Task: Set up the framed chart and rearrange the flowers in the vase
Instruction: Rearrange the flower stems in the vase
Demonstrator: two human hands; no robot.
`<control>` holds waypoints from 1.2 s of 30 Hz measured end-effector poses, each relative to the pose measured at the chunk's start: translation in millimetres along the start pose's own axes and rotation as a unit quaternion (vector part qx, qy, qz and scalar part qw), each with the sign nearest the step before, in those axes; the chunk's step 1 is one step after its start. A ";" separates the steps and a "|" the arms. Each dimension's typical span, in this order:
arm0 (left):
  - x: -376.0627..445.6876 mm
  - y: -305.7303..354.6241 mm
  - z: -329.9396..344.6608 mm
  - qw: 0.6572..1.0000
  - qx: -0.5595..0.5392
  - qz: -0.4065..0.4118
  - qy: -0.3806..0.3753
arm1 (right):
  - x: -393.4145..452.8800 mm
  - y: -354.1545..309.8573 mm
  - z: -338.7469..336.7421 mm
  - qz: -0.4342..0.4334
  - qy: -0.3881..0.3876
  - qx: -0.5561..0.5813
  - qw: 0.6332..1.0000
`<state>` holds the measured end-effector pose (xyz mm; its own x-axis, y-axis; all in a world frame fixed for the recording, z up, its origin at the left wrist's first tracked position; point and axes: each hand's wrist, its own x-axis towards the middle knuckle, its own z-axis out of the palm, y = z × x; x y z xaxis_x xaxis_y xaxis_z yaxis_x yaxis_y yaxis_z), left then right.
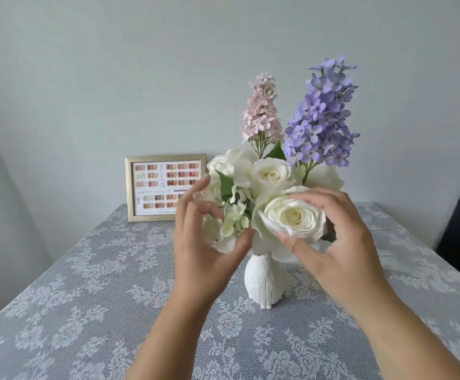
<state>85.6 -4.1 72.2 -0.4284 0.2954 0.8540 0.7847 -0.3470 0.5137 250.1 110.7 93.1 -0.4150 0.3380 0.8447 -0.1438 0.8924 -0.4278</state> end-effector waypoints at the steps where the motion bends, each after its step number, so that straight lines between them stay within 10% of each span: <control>1: -4.0 -0.9 1.3 0.999 0.008 0.031 0.004 | -0.4 1.5 0.3 0.004 0.005 0.004 1.000; 16: 2.0 23.7 -11.5 0.970 0.168 0.066 -0.164 | 0.8 16.3 -5.0 0.114 0.012 0.131 0.985; 27: 18.6 42.8 -35.7 0.989 0.113 0.025 -0.095 | 1.9 15.3 -7.2 0.118 0.006 0.132 0.984; 36: 43.3 46.8 -9.8 0.936 0.279 0.057 -0.206 | 6.8 21.6 -9.4 0.129 -0.013 0.193 0.973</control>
<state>99.3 -16.2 134.0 -0.2075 0.6432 0.7371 0.9761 0.0866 0.1992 252.6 135.1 92.6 -0.5044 0.5240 0.6863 -0.3554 0.5984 -0.7181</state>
